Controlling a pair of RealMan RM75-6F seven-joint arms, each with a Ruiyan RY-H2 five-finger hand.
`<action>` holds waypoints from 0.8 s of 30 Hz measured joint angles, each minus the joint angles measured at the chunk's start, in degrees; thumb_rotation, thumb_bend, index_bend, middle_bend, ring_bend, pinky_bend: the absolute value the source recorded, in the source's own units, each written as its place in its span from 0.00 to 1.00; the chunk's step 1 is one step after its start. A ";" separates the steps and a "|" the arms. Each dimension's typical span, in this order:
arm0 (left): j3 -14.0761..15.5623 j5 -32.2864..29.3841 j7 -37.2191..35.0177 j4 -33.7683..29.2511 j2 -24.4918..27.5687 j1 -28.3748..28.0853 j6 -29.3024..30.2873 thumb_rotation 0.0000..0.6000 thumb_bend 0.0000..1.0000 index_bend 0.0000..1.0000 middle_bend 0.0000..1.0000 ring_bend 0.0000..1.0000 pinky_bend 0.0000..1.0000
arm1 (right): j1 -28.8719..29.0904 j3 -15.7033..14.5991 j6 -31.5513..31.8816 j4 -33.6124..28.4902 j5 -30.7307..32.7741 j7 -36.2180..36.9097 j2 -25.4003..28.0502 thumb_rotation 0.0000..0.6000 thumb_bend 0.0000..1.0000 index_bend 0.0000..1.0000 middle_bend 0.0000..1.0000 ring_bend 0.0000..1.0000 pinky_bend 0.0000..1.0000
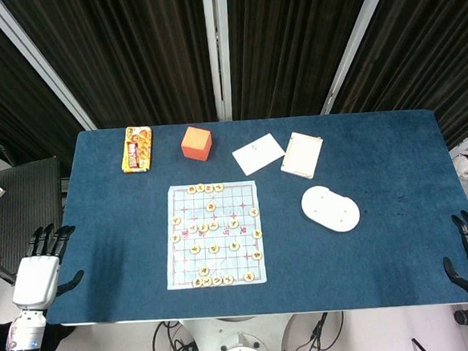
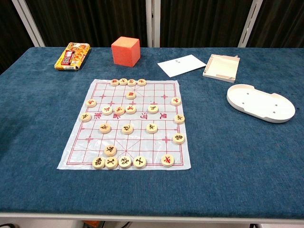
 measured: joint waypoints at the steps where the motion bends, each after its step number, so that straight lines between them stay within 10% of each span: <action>1: -0.02 0.00 -0.02 -0.02 -0.07 0.03 0.12 1.00 0.19 0.10 0.11 0.00 0.05 | 0.06 0.01 0.00 -0.05 -0.09 -0.05 0.04 1.00 0.33 0.00 0.00 0.00 0.00; 13: 0.02 3.27 -0.63 -0.82 -0.03 -2.70 -1.30 1.00 0.19 0.13 0.11 0.00 0.08 | 0.04 0.43 0.31 -0.30 0.14 0.34 0.52 1.00 0.33 0.00 0.00 0.00 0.00; 24: -2.24 4.39 -1.01 -0.69 -5.09 -14.79 -15.60 1.00 0.19 0.23 0.11 0.00 0.07 | -0.27 0.98 -0.82 1.12 2.06 1.84 0.57 1.00 0.33 0.00 0.00 0.00 0.00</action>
